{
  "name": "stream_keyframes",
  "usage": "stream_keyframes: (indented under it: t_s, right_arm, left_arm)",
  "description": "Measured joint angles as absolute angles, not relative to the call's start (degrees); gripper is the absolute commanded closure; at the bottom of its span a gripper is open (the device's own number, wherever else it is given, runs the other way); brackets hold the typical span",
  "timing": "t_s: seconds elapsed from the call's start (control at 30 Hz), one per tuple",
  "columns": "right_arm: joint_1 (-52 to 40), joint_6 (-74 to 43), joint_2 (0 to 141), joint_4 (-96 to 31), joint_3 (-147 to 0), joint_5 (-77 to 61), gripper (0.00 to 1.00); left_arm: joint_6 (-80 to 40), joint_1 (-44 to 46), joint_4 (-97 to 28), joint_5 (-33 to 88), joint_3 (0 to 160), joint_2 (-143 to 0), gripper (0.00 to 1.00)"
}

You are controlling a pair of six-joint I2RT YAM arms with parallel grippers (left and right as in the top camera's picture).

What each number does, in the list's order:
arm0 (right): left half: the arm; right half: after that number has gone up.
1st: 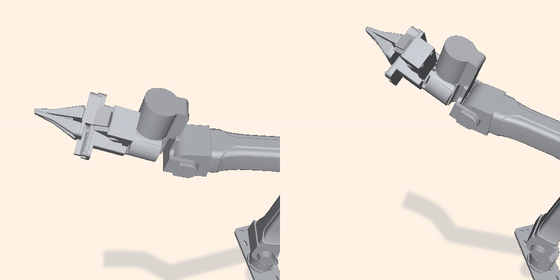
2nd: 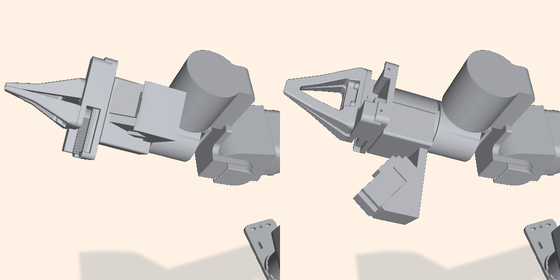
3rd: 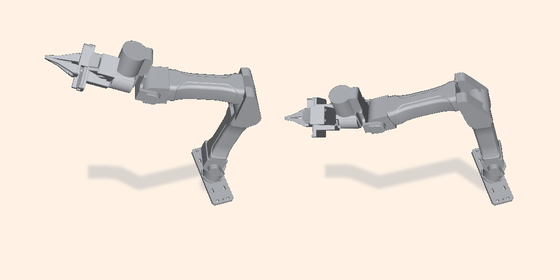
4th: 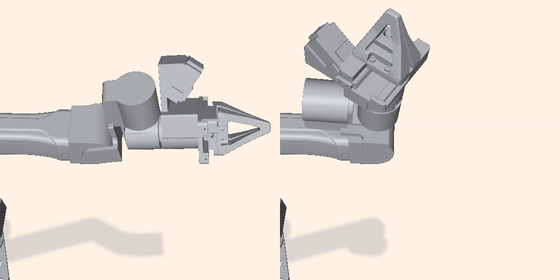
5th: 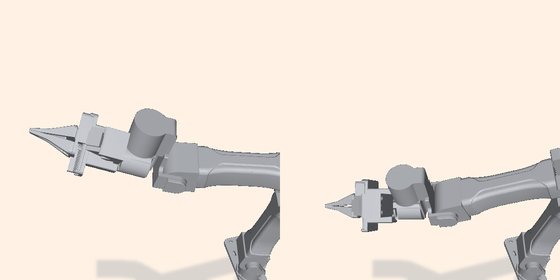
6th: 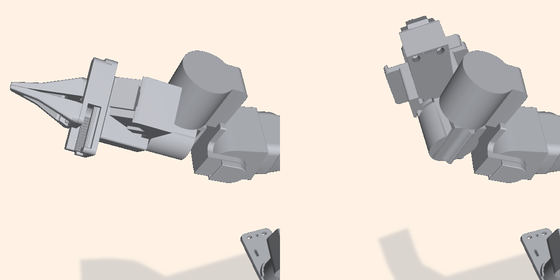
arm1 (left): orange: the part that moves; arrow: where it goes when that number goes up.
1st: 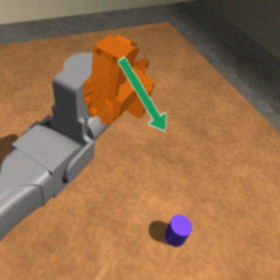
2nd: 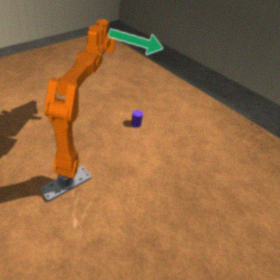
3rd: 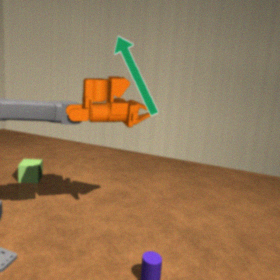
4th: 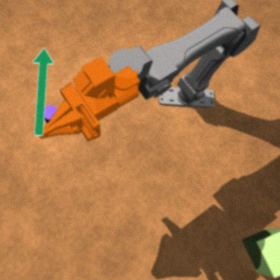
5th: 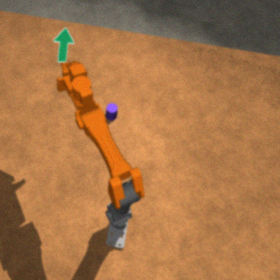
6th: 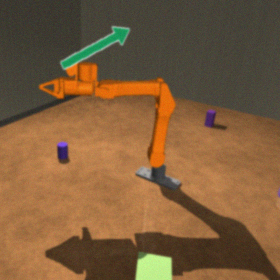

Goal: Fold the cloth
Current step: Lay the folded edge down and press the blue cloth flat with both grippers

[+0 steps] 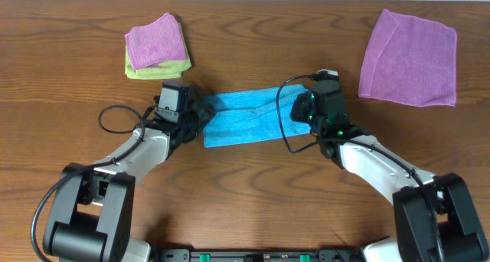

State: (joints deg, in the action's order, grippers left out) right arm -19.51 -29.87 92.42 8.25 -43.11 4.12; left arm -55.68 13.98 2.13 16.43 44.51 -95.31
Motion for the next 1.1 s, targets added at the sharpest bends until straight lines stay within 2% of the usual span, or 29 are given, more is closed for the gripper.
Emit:
stream_keyframes:
  t_s: [0.03,0.07,0.1,0.13,0.17,0.47,0.8,0.87,1.03,1.1]
  right_arm:
    - [-19.5,-29.9,92.4,8.3,-43.1,4.1,0.95]
    - [-19.5,-29.7,92.4,8.4,-43.1,4.1,0.72]
    - [-19.5,-29.8,92.4,8.4,-43.1,4.1,0.37]
    - [-19.5,-29.7,92.4,8.4,-43.1,4.1,0.16]
    - [-19.5,-29.7,92.4,8.5,-43.1,4.1,0.01]
    - [-19.5,-29.5,92.4,11.7,-43.5,2.8,0.01]
    - [-19.5,-29.4,92.2,2.3,-48.7,-0.8,0.01]
    - [-19.5,-28.2,91.8,-1.5,-49.4,-1.1,0.01]
    - [-17.8,-21.8,90.8,-20.9,-54.2,-2.0,0.01]
    - [-15.6,-18.4,90.8,-23.9,-55.1,-3.3,0.01]
  left_arm:
    - [-55.9,14.0,2.5,16.0,44.5,-95.3,0.05]
    - [-55.9,14.0,3.1,15.6,44.5,-95.3,0.05]
    - [-55.8,14.0,3.6,15.2,44.5,-95.3,0.04]
    - [-55.8,14.0,4.1,14.9,44.5,-95.3,0.05]
    - [-55.7,14.0,4.6,14.7,44.5,-95.3,0.05]
    - [-55.9,13.9,5.0,14.9,44.6,-95.3,0.05]
    - [-55.2,12.8,4.5,25.4,49.1,-95.3,0.04]
    - [-55.2,12.8,4.4,27.3,49.2,-95.3,0.05]
    - [-55.2,12.9,3.7,33.4,49.2,-95.3,0.05]
    - [-55.3,13.2,2.3,34.8,49.2,-95.3,0.05]
